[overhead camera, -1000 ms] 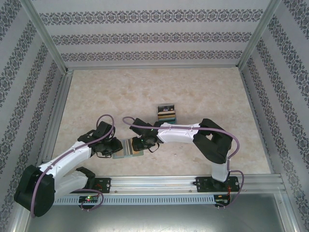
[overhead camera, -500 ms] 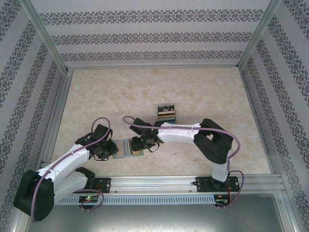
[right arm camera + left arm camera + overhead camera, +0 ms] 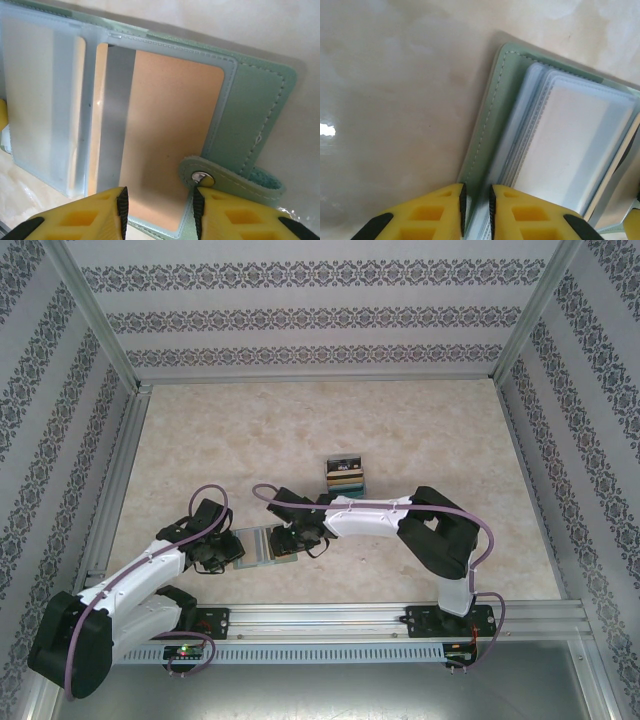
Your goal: Take the credit cards out of the card holder
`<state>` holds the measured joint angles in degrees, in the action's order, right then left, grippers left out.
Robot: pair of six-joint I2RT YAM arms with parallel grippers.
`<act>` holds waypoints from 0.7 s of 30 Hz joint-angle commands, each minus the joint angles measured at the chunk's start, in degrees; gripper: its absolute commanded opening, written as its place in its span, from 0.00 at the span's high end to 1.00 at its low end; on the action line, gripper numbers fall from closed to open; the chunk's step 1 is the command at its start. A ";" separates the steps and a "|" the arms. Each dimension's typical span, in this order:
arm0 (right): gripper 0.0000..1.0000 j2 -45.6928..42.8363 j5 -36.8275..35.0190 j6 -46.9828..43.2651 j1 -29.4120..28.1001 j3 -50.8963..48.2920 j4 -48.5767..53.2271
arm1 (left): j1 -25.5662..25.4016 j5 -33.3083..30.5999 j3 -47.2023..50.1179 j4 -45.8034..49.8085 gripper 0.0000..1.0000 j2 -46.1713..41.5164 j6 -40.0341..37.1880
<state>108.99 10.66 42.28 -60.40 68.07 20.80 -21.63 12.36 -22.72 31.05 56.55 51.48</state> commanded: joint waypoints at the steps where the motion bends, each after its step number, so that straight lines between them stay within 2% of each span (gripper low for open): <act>1: 0.58 -0.15 0.13 1.69 -0.93 -0.92 1.47 | 0.50 0.47 1.53 -0.09 0.78 0.08 0.97; 9: 0.58 3.06 2.09 1.46 -1.11 1.15 0.19 | 0.49 2.44 1.79 -1.48 0.78 0.50 0.20; 21: 0.59 3.38 4.55 -0.67 -1.64 3.02 -1.17 | 0.45 3.63 1.63 -2.63 0.78 1.28 0.12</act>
<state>110.43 12.53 42.98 -60.64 69.78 20.69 -21.63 13.08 -22.46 30.30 56.80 51.46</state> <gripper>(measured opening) 0.414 0.218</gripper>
